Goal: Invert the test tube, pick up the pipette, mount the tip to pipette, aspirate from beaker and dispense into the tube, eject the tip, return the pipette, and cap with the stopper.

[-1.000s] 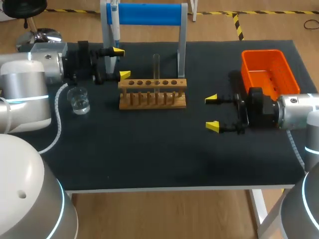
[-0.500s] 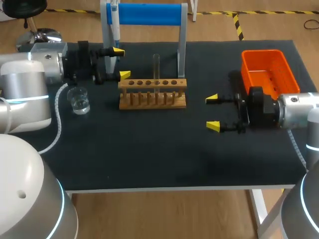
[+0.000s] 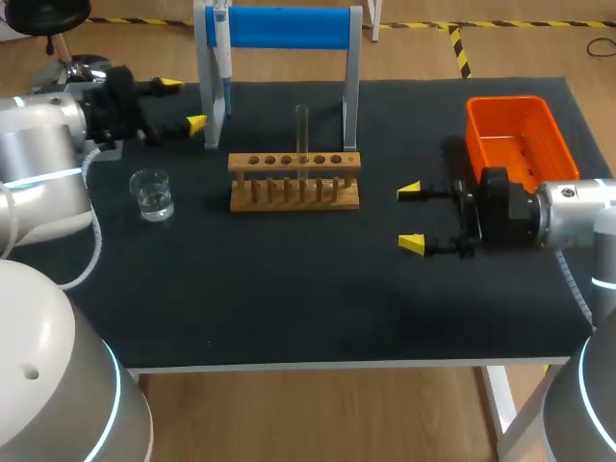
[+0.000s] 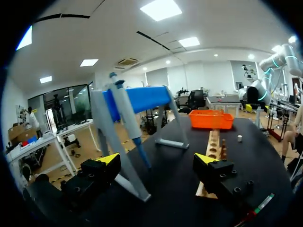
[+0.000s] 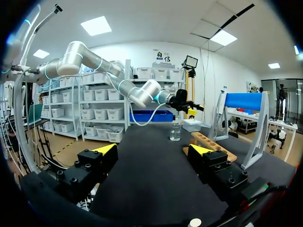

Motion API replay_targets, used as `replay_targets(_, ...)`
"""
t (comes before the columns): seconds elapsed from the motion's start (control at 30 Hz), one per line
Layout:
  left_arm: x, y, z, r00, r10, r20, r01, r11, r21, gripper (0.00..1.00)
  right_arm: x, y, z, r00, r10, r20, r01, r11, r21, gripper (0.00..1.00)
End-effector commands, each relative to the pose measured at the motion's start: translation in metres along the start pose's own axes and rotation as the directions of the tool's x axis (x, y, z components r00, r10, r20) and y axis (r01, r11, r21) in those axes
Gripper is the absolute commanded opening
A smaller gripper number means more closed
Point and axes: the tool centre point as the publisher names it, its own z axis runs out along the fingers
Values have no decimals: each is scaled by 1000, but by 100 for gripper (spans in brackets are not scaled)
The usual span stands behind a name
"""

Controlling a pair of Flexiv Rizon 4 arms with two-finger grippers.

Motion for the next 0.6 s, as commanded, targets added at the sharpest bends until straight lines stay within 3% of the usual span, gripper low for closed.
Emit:
replay_targets(0.03, -30, 12, -14, 992, -27, 125, 30, 999, -20, 100, 1, 0, 0, 1000, 0, 2, 0, 1000, 1, 100)
replay_targets(0.17, -60, 31, -26, 965, -57, 257, 74, 995, -59, 100, 1, 0, 0, 1000, 0, 2, 0, 1000, 1, 100)
replay_targets(0.33, -86, 53, -41, 902, -88, 424, 143, 985, -100, 100, 1, 0, 0, 1000, 0, 2, 0, 1000, 1, 100)
replay_targets(0.6, -102, 73, -61, 813, -106, 573, 213, 969, -123, 100, 1, 0, 0, 1000, 0, 2, 0, 1000, 1, 100)
